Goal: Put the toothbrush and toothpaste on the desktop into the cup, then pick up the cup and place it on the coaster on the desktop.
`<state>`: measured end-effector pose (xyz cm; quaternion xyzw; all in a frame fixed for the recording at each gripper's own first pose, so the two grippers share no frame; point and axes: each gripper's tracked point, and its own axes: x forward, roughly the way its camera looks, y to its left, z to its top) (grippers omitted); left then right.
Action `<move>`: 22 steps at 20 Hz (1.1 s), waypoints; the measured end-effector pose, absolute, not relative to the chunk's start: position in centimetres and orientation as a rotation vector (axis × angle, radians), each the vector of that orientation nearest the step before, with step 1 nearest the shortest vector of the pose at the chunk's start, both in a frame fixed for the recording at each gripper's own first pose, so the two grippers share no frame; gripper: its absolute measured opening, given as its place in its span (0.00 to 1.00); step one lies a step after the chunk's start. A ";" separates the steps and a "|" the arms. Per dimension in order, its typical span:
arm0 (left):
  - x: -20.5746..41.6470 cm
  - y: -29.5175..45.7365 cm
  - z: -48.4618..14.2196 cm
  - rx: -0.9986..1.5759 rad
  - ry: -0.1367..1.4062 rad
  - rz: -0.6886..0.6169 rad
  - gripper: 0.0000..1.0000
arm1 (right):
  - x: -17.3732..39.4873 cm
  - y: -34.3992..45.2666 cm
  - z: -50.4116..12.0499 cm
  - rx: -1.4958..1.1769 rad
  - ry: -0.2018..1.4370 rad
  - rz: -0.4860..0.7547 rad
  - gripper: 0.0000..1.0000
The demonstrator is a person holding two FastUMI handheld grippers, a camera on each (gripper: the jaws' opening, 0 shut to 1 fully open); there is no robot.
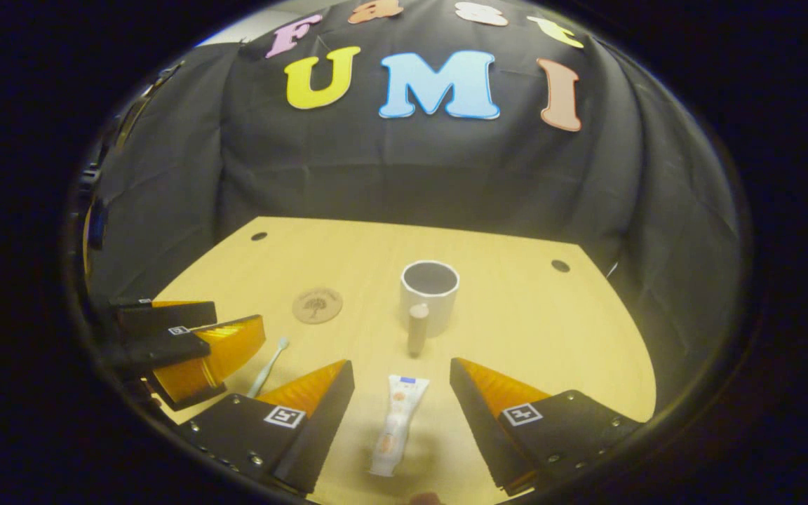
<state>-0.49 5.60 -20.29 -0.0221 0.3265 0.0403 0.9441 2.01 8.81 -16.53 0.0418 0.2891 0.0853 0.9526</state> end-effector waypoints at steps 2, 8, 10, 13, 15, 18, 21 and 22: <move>-1.0 5.7 -22.3 -0.050 0.738 0.082 0.96 | 2.2 9.3 -18.3 0.090 0.647 0.180 0.86; -2.5 6.6 -27.3 -0.076 0.949 0.097 1.00 | 2.2 10.2 -22.6 0.156 0.808 0.180 0.86; -3.1 7.0 -29.2 -0.081 1.016 0.106 0.99 | 2.1 10.2 -23.7 0.166 0.854 0.181 0.87; -4.0 7.1 -31.4 -0.110 1.112 0.112 0.99 | 2.1 10.2 -24.8 0.179 0.916 0.189 0.87; -4.3 7.5 -32.4 -0.122 1.162 0.119 0.99 | 2.2 10.5 -25.3 0.192 0.947 0.201 0.88; -4.1 7.9 -33.6 -0.099 1.203 0.130 0.96 | 2.4 10.8 -26.1 0.204 0.987 0.215 0.88; -4.0 8.0 -33.8 -0.069 1.227 0.122 0.99 | 1.9 10.9 -27.0 0.201 1.054 0.224 0.89; -4.0 8.1 -33.9 -0.054 1.240 0.127 0.98 | 1.9 11.0 -27.4 0.199 1.067 0.224 0.89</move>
